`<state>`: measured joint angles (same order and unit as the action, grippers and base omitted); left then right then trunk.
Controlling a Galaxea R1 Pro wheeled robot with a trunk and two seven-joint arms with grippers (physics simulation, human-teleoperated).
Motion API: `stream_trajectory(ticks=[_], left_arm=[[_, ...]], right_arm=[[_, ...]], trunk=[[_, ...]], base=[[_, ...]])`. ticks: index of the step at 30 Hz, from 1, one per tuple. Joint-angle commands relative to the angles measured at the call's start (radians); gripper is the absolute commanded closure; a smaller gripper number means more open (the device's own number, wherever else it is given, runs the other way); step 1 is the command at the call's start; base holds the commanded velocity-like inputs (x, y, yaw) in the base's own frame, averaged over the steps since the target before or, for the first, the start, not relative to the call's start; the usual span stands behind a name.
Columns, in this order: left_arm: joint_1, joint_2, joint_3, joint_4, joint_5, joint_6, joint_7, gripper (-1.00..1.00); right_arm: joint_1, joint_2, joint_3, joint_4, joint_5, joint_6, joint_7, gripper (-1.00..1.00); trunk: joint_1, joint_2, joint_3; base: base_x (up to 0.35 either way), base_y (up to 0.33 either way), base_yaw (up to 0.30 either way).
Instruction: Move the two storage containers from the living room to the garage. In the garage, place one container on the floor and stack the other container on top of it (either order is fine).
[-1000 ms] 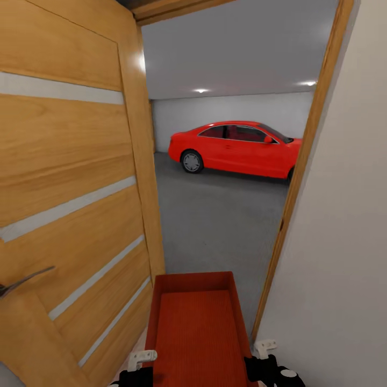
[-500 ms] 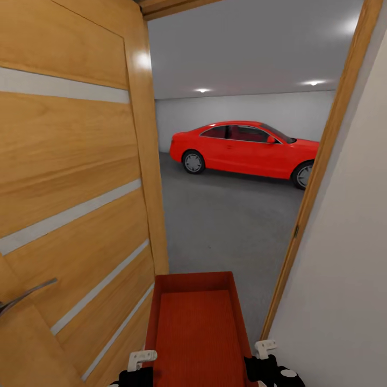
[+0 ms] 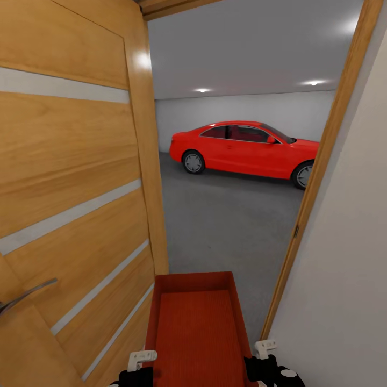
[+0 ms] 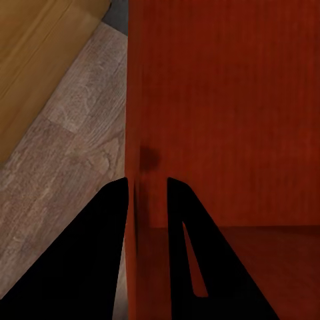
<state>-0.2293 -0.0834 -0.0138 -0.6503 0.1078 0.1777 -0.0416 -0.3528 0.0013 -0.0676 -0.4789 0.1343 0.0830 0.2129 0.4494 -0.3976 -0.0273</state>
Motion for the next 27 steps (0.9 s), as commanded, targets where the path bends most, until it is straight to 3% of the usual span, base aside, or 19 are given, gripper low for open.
stream_trajectory(ticks=[1,15,27], left_arm=[[-0.001,0.025,0.089,-0.004,-0.002,-0.078,0.051,1.00],[-0.001,0.025,0.087,-0.003,-0.002,-0.078,0.051,1.00],[-0.001,0.025,0.088,-0.003,-0.002,-0.078,0.051,1.00]], right_arm=[[0.000,0.000,-0.001,0.000,0.007,0.006,0.057,1.00],[0.000,0.000,-0.001,0.000,0.007,0.006,0.057,1.00],[0.000,0.000,-0.001,0.000,0.007,0.007,0.056,1.00]], trunk=[[0.001,-0.002,-0.002],[0.001,-0.002,-0.002],[0.001,-0.002,-0.002]], base=[[0.000,0.000,0.000],[0.143,0.144,0.000],[0.014,0.011,-0.056]])
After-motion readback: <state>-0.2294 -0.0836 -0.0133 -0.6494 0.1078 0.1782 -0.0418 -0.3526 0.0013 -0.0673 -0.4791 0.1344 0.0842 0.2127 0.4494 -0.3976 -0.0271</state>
